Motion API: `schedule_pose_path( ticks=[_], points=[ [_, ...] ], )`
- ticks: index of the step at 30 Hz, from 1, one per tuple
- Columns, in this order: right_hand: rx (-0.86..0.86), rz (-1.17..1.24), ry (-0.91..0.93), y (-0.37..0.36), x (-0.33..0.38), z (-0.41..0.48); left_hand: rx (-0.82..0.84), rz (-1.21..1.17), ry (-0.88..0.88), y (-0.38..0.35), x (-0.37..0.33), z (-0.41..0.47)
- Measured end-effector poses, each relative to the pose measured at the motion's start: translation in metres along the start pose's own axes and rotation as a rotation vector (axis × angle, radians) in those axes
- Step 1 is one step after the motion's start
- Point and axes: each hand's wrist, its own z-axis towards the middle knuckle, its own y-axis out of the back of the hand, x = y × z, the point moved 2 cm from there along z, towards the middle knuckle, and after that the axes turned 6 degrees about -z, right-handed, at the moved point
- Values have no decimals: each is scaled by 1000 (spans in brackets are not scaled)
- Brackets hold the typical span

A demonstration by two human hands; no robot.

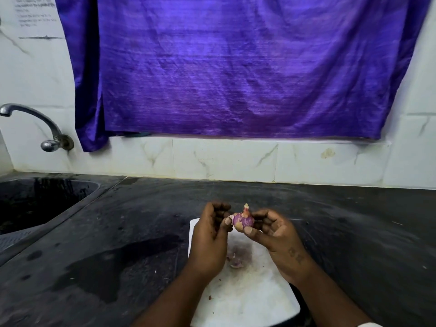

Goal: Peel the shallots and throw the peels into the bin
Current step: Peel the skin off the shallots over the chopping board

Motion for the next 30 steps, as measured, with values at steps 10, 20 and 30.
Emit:
schedule_pose_path(
  ticks=[10, 20, 30],
  points=[
    [41, -92, -19, 0, -3, 0, -9, 152, -83, 0, -1, 0],
    [31, 7, -1, 7, -1, 1, 25, 370, -83, 8, 3, 0],
    [-6, -56, -11, 8, -8, 4, 83, 392, -14, 6, -3, -3]
  ],
)
